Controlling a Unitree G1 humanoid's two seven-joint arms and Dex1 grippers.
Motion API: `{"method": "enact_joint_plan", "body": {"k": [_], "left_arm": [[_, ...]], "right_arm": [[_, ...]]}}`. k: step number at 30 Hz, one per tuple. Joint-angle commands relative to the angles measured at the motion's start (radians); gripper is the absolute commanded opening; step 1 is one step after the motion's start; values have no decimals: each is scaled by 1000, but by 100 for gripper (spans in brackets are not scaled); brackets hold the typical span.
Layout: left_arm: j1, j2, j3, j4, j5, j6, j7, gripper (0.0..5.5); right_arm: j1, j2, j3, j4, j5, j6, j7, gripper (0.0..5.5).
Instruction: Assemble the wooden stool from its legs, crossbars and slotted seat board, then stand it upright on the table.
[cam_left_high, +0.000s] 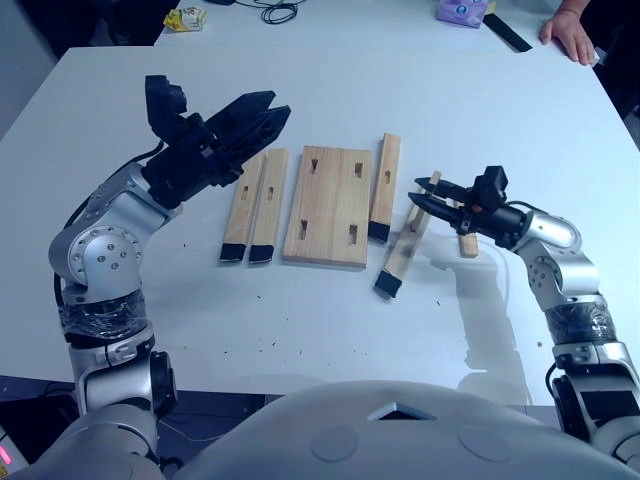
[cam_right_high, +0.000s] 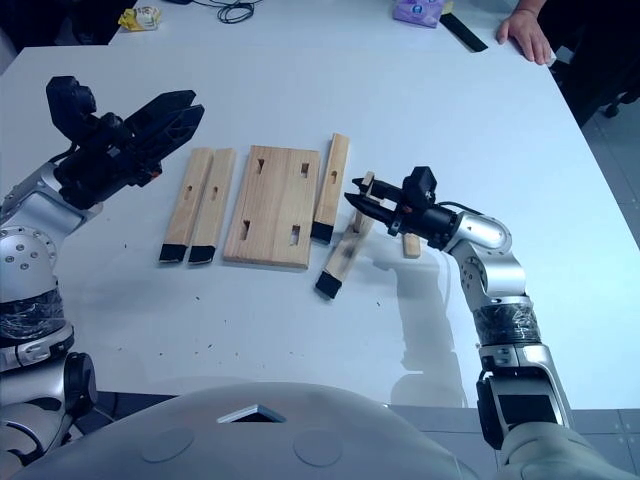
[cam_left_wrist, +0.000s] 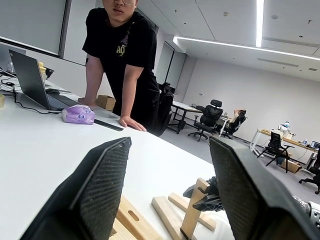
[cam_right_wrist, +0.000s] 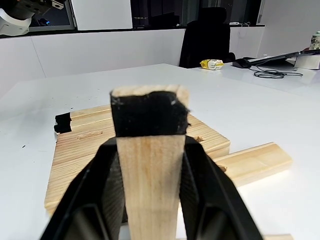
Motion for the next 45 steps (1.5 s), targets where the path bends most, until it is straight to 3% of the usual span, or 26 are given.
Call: {"method": "enact_joint_plan", "body": {"k": [1, 15, 25, 28, 32, 35, 39, 45], "left_arm": [[1, 0, 5, -4, 5, -8, 9, 286], [12, -4, 15, -1, 10, -26, 19, 286], [75, -23, 35, -49, 1, -39, 48, 286], [101, -42, 34, -71, -1, -52, 65, 286], [126, -64, 34, -90, 3, -67, 88, 286], [117, -84, 28, -83, 11, -85, 103, 286], [98, -95, 21, -70, 20, -103, 112, 286], [113, -104, 19, -73, 23, -120, 117, 286]], "right_arm": [[88, -40, 17, 74, -84, 56, -12, 131], [35, -58, -46, 29, -90, 123, -19, 325], [123, -182, -159, -213, 8, 223, 57, 325], [67, -174, -237, -302, 89, 284, -15, 325], [-113, -68, -329, -401, 229, 368, -262, 325], [-196, 16, -209, -426, 60, 370, -466, 325], [-192, 70, -68, -505, -68, 423, -592, 325], [-181, 51, -55, -650, -17, 571, -605, 325]]}}
